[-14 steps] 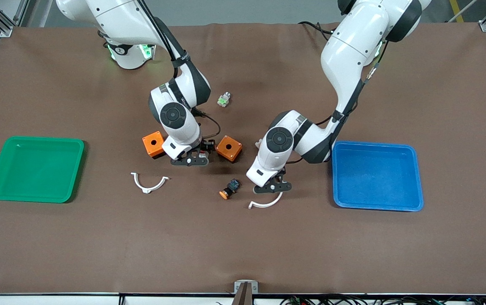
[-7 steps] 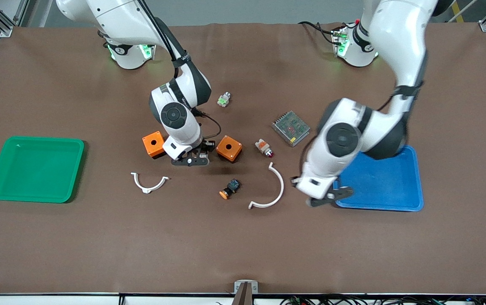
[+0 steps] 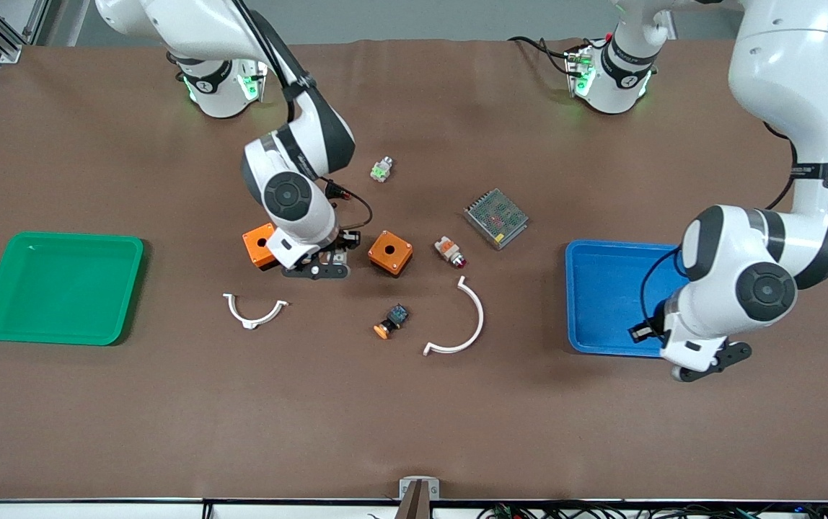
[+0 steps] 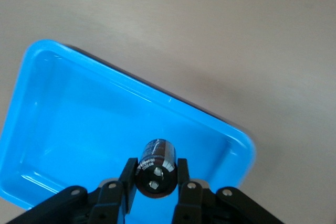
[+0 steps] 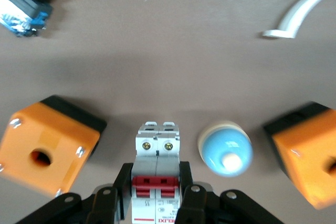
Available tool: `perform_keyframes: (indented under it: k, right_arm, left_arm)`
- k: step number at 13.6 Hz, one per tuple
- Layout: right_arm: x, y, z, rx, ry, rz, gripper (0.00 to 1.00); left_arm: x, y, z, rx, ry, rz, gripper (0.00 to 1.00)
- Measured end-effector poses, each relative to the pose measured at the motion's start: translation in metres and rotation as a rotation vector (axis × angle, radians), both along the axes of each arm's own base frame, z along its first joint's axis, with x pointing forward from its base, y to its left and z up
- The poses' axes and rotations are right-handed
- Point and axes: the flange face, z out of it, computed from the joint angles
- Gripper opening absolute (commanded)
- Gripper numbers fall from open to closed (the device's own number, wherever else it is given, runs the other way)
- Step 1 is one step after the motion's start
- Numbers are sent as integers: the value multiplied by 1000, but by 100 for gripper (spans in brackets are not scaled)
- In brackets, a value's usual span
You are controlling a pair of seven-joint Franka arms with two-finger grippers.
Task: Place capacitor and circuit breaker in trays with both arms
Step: 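Carry the capacitor to the blue tray while the right gripper carries the breaker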
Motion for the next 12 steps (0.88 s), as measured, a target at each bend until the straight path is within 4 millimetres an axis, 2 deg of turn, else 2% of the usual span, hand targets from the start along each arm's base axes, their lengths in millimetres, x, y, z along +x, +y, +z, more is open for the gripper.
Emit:
perform_keyframes:
  k: [1,3,5,6,8,10,12]
  right_arm:
    - [9,-10,29,1,19,-16,20]
    - [31,-44,86,4,50,-64,20]
    - [55,-90,132,13,70,-93,20]
    - [65,-116,149,16,77,-98,20]
    - [83,-174,170,-4,76,-83,20]
    - [97,-239,177,-28,64,-55,20]
    - [105,-314,173,-23,68,-25,20]
  left_arm:
    - [-4,10,-14,1,14,7,0]
    - [-15,17,-37,3,52,9,0]
    - [-26,20,-54,6,90,10,0]
    - [-31,22,-62,8,107,12,0]
    - [-40,26,-76,6,121,16,1]
    - [-46,27,-86,3,119,16,6]
    - [-49,26,-89,1,118,14,29]
